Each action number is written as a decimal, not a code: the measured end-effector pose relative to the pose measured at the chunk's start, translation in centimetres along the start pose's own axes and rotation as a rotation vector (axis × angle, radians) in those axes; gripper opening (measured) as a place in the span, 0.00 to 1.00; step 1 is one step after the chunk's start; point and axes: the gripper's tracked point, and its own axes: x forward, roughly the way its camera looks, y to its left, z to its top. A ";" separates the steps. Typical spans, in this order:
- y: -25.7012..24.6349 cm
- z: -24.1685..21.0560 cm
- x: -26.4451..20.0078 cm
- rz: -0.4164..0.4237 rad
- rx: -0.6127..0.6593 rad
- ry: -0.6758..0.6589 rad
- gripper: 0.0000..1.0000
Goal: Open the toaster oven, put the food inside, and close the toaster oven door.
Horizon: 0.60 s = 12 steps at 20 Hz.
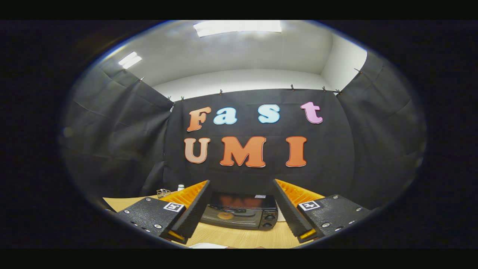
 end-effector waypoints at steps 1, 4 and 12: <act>-0.2 0.2 -0.4 -0.006 0.000 -0.003 0.96; -1.1 0.7 -0.8 -0.028 0.005 -0.024 0.96; -1.4 2.9 -1.5 -0.041 0.043 -0.120 0.95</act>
